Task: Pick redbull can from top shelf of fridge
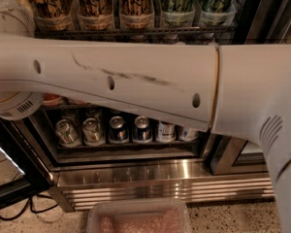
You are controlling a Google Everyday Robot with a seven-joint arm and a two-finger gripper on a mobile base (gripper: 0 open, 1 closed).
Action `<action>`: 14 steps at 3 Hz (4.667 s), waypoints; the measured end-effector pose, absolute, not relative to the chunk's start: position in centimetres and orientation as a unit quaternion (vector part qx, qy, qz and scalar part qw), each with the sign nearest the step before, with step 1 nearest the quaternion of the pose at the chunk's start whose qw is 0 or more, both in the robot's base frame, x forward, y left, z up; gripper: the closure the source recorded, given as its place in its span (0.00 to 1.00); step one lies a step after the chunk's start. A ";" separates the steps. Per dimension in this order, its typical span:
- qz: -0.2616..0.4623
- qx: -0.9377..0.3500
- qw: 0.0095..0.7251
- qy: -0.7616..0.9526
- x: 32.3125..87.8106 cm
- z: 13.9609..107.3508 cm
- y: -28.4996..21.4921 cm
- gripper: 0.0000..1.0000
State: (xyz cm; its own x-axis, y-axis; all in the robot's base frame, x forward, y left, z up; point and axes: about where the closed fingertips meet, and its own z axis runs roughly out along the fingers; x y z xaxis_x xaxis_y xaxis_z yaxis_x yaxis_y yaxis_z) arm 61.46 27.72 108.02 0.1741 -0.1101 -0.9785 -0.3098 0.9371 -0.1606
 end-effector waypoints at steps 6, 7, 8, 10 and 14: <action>0.225 -0.227 0.736 0.597 54.5 113.0 21.1 1.00; 0.250 -0.276 0.706 0.602 52.8 112.1 21.0 1.00; 0.285 -0.318 0.663 0.615 51.8 111.3 22.7 1.00; 0.301 -0.317 0.644 0.627 51.2 110.7 23.1 1.00; 0.337 -0.211 0.638 0.660 47.3 108.4 16.0 1.00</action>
Offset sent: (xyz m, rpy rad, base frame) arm -0.0334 -0.0298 0.0673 0.1479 -0.1353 0.0844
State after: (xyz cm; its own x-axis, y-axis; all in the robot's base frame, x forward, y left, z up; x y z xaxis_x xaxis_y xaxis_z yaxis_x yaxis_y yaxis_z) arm 47.29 15.98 108.40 -0.0978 0.1501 -0.9838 -0.7082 0.6840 0.1748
